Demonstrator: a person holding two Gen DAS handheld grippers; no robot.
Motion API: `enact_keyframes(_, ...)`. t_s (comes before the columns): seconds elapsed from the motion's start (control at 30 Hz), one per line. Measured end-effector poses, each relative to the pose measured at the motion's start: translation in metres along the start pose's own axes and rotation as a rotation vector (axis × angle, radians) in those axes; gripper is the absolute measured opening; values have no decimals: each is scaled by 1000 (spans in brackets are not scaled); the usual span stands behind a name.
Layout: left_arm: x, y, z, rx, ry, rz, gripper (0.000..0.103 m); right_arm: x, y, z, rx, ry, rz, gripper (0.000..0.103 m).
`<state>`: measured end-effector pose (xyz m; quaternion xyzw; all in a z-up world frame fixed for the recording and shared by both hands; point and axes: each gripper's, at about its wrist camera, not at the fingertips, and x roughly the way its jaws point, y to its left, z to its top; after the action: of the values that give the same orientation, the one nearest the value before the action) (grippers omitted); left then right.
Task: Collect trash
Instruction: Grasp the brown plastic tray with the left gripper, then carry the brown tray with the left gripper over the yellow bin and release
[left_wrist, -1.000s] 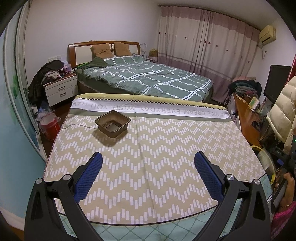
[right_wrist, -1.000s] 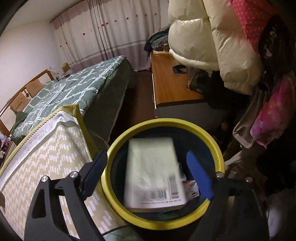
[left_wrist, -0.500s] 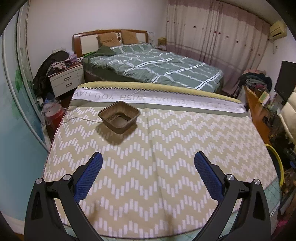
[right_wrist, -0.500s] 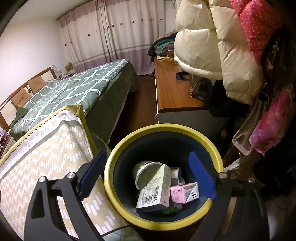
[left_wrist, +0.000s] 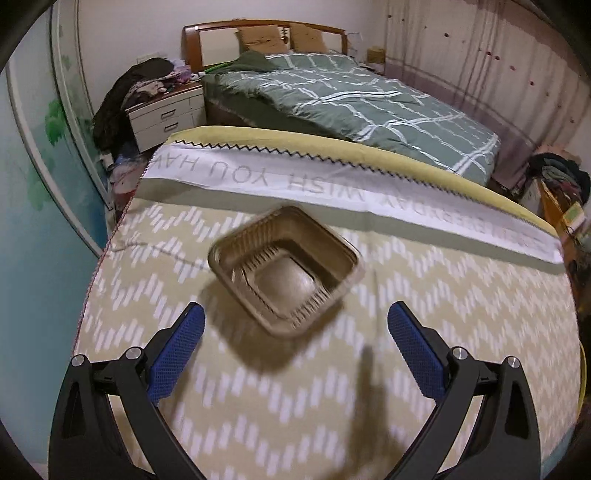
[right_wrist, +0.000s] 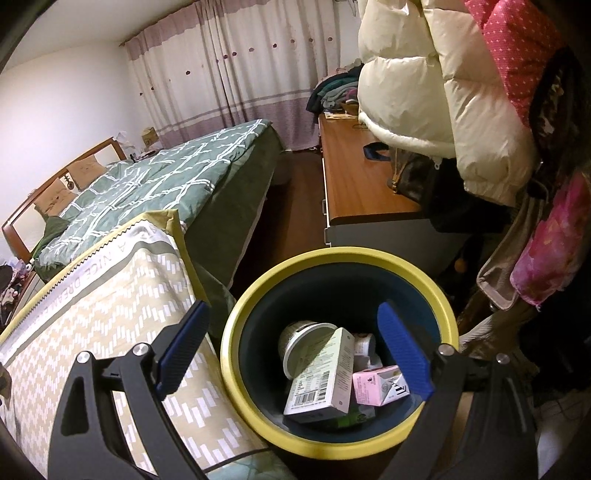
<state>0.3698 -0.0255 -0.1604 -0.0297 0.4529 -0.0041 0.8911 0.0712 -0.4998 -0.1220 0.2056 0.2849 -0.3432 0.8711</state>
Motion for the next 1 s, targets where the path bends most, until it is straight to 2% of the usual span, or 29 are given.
enact_keyframes(0.3,28,2,24,-11,9,29,98,2,0,0,11,7,21,88)
enact_keyframes(0.33,30,2,26,-13,8,30,96,2,-1,0,11,9,24,88)
enact_keyframes(0.4,31,1,29,-7,-6,48,84,1,-1,0,13,5,30,88)
enact_keyframes(0.6,28,-7,31,17,0,19,80,-12,-4,-4,7,-25,69,88)
enact_keyframes(0.7,16,-24,23,44,-3,-22,80,-19,-9,-7,-20,-19,82,88)
enact_keyframes(0.8,-5,-58,15,105,-28,-73,80,-28,-19,-8,-40,-24,80,88)
enact_keyframes(1.0,-58,-166,-12,268,-51,-290,80,-58,-54,-3,-47,-62,70,88)
